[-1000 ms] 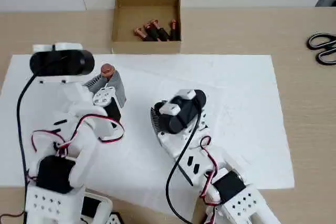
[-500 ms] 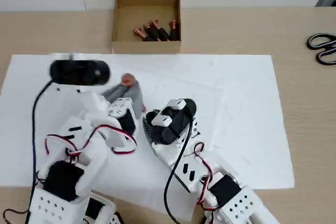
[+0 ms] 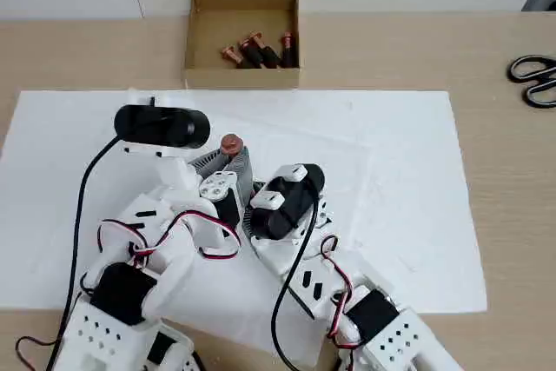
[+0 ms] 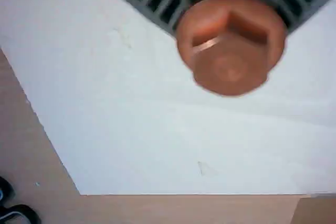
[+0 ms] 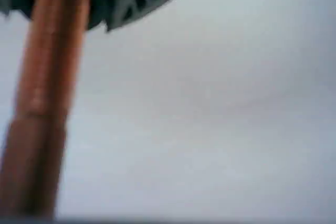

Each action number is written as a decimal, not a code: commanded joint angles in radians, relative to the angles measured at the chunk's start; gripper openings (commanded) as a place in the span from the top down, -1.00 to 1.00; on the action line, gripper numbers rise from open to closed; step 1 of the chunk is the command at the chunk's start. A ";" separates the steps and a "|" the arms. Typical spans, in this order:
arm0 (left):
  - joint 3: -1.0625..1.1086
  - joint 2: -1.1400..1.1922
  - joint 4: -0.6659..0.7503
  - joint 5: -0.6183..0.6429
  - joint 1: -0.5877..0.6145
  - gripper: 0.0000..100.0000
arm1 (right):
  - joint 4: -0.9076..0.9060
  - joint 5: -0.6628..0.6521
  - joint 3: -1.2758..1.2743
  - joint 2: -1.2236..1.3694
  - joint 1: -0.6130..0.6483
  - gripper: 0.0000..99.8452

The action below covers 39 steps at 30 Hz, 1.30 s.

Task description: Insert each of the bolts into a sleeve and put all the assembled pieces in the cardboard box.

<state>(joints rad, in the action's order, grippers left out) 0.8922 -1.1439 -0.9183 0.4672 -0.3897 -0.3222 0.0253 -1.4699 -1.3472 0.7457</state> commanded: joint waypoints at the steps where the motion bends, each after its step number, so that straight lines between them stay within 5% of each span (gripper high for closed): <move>1: -0.004 -0.020 0.031 0.002 -0.008 0.99 | 0.025 -0.003 0.014 -0.030 0.002 0.98; 39: 0.110 -0.026 -0.124 0.002 -0.005 0.99 | 0.025 -0.005 0.014 -0.031 0.013 0.98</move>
<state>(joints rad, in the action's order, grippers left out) 0.9996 -1.1653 -1.0257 0.4672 -0.4005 -0.3222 0.0238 -1.4730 -1.3441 0.7595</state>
